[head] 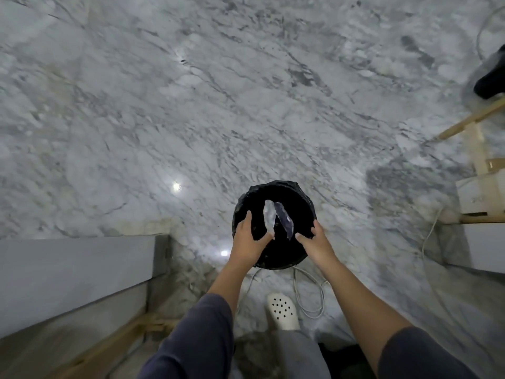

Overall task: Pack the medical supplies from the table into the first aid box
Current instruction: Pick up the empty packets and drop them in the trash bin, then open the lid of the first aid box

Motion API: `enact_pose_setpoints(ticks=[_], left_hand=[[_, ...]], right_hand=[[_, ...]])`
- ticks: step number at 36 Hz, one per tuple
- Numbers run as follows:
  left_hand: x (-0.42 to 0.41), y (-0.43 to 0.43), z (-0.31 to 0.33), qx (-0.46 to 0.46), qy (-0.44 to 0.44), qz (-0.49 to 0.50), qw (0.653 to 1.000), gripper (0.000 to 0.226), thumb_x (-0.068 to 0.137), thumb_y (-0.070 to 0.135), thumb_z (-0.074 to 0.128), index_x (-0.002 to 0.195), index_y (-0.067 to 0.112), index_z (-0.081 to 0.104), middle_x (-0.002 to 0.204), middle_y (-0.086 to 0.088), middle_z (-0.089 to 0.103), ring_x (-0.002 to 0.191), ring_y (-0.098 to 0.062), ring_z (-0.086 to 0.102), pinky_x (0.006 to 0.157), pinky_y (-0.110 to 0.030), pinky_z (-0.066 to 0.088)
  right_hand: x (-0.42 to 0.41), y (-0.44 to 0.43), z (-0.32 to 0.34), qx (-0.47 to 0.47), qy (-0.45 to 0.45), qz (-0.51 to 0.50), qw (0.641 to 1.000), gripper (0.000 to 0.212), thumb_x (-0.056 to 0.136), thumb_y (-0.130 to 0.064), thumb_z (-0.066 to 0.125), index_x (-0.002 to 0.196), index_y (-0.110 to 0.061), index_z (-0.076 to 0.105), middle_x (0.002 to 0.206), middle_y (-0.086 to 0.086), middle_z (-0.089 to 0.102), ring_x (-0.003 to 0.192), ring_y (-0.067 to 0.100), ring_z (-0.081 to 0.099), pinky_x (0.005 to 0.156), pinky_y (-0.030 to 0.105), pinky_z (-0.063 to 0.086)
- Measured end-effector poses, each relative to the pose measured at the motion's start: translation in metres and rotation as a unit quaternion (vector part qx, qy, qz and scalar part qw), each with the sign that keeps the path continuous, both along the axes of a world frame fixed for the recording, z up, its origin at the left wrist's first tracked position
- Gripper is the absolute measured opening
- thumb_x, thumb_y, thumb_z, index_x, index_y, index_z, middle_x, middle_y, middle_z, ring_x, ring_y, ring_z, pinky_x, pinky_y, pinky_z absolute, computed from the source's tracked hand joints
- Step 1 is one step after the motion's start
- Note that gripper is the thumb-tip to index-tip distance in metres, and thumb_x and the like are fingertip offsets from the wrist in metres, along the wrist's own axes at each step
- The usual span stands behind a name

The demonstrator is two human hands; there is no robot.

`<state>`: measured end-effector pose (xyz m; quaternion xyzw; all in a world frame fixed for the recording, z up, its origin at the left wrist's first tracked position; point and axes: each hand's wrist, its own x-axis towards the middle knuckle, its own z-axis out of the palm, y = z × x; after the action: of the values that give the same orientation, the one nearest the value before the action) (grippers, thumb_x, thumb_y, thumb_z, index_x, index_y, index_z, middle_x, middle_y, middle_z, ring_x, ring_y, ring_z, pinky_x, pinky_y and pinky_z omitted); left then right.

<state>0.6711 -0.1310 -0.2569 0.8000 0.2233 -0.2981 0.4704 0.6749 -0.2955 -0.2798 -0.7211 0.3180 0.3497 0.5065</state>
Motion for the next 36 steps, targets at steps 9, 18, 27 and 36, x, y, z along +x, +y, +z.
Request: enact_pose_setpoints(ticks=[9,18,27,36], left_hand=[[-0.008,0.018,0.080,0.160,-0.055,-0.141,0.975,0.078,0.090,0.050,0.047,0.148,0.012,0.012,0.157,-0.006,0.014,0.145,-0.022,0.010,0.118,-0.037,0.016],[-0.006,0.064,0.223,0.323,-0.161,-0.138,0.922,0.082,0.091,0.061,0.033,0.148,0.012,0.001,0.159,-0.003,0.000,0.146,-0.019,-0.003,0.118,-0.034,0.002],[-0.060,0.130,0.385,0.423,-0.258,-0.035,0.868,0.082,0.089,0.062,0.034,0.149,0.015,0.003,0.159,-0.003,0.002,0.146,-0.020,0.000,0.117,-0.035,0.002],[-0.196,0.195,0.478,0.510,-0.320,0.087,0.794,0.084,0.086,0.064,0.039,0.148,0.015,0.011,0.158,-0.002,0.010,0.146,-0.018,0.006,0.117,-0.033,0.006]], right_hand=[[-0.001,-0.004,0.082,-0.094,-0.090,0.193,0.972,0.070,0.092,-0.035,0.051,0.147,-0.013,0.013,0.155,0.007,0.021,0.142,0.025,0.024,0.115,0.043,0.028],[0.033,0.026,0.234,-0.183,-0.255,0.372,0.874,0.071,0.097,-0.035,0.041,0.148,-0.008,0.000,0.159,0.008,-0.001,0.147,0.024,0.001,0.121,0.038,0.006],[0.014,0.092,0.393,-0.204,-0.425,0.424,0.773,0.074,0.096,-0.040,0.040,0.147,-0.006,-0.002,0.159,0.009,-0.004,0.147,0.023,-0.002,0.121,0.038,-0.001],[-0.084,0.175,0.491,-0.165,-0.518,0.460,0.702,0.075,0.095,-0.038,0.043,0.147,-0.008,-0.002,0.159,0.007,-0.004,0.147,0.023,-0.002,0.121,0.038,0.003]])
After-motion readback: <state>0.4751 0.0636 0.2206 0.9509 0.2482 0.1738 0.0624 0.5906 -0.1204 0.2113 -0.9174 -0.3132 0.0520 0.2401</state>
